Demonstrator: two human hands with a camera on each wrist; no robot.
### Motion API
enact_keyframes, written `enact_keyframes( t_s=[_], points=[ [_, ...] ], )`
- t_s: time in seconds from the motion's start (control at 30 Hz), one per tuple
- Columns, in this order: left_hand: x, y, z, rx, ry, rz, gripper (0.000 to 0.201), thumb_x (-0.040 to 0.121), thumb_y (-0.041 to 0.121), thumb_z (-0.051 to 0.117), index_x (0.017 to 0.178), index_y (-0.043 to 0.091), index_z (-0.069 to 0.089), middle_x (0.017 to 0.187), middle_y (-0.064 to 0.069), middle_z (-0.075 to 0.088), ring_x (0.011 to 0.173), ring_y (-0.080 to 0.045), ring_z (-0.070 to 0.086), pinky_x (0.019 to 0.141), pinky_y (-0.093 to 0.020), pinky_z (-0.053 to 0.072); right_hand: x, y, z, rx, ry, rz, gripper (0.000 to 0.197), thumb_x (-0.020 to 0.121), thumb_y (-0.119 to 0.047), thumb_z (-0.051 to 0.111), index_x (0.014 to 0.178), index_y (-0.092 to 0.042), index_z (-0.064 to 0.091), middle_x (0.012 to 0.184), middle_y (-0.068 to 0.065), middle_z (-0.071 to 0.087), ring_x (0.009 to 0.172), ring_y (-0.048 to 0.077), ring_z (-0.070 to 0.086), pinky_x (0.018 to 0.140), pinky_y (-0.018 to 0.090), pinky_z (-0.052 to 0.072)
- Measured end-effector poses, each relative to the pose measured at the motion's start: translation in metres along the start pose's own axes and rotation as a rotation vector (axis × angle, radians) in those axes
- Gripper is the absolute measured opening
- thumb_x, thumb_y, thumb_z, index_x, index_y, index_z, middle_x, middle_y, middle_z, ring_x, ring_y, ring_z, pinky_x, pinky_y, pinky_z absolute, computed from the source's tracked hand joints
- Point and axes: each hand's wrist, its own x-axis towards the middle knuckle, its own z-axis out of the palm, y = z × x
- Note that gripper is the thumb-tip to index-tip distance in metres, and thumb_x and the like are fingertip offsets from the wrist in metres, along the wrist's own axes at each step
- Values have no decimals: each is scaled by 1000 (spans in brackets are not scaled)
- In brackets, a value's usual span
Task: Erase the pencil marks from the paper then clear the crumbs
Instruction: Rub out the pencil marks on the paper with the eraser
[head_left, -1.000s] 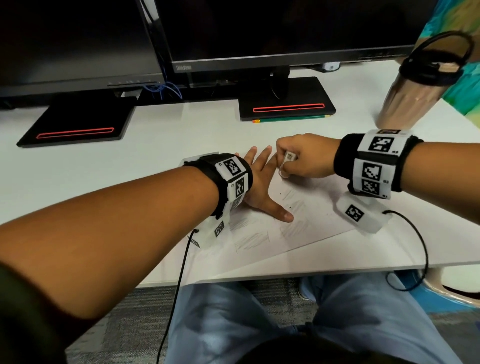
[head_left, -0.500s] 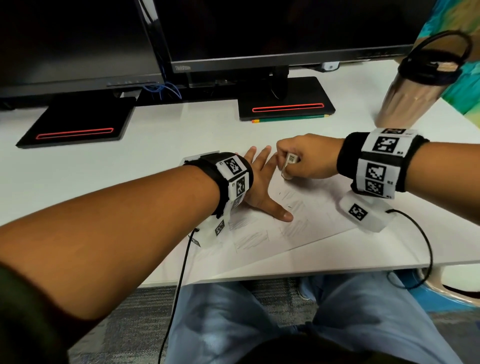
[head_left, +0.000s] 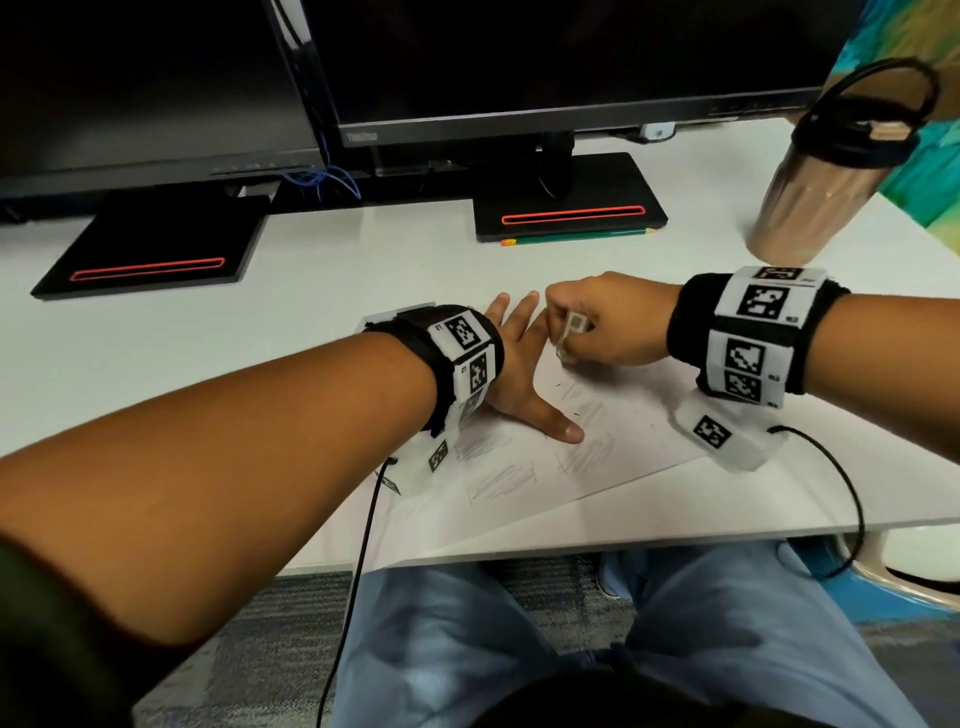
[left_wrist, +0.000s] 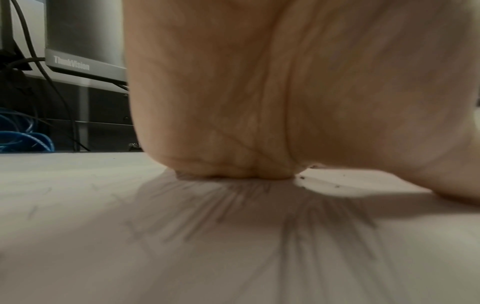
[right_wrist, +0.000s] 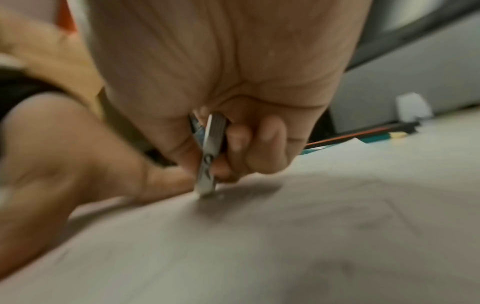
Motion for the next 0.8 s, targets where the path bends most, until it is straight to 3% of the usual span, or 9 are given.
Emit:
enact_keyframes(
  t_s=[0.1,0.23,0.37,0.5,0.6,0.73,0.8],
  points=[
    [-1,0,0,10,-29,7,126,67,90,52,157,29,-12,157,-6,-38,145,-33,-33,120,-57,-8,-5,-8,6,34,-133,-47,22,85,-20,65,77,-33,50,86,-11,63,82,10,58,73,26,46],
    [3,-1,1,4,-6,2,139,61,93,54,152,26,-26,159,-4,-36,146,-33,-30,120,-59,-5,-3,1,3,25,3,-6,7,86,-19,63,90,-19,57,97,-4,67,92,19,61,84,38,51],
    [1,0,0,16,-34,7,127,66,92,51,156,31,-15,157,-5,-39,145,-34,-32,120,-59,-6,-6,-4,8,52,-115,-56,10,84,-19,67,90,-19,59,85,-10,64,80,10,59,74,27,49],
    [3,0,1,11,-12,-9,136,62,93,52,153,26,-25,158,-4,-36,146,-33,-30,120,-59,-4,-5,0,6,19,-15,-50,8,87,-17,63,92,-18,57,93,-5,67,88,16,61,78,30,49],
    [-1,1,0,17,-15,12,126,68,89,52,155,31,-18,158,-3,-37,145,-32,-32,120,-56,-10,-8,-6,10,8,-111,-105,15,86,-18,64,84,-28,53,83,-11,61,77,9,57,68,21,44],
    [3,0,2,13,-9,-6,135,63,93,52,154,26,-22,158,-5,-36,146,-34,-30,120,-59,-5,-7,1,7,-23,-10,-64,10,86,-18,62,94,-18,57,92,-3,65,85,17,59,74,30,47],
    [5,-2,2,11,-9,-5,133,63,93,52,154,27,-20,158,-5,-37,146,-34,-31,120,-58,-6,-6,-1,11,-43,-49,-104,9,87,-17,61,95,-18,56,88,-3,64,80,14,59,70,27,48]
  ],
)
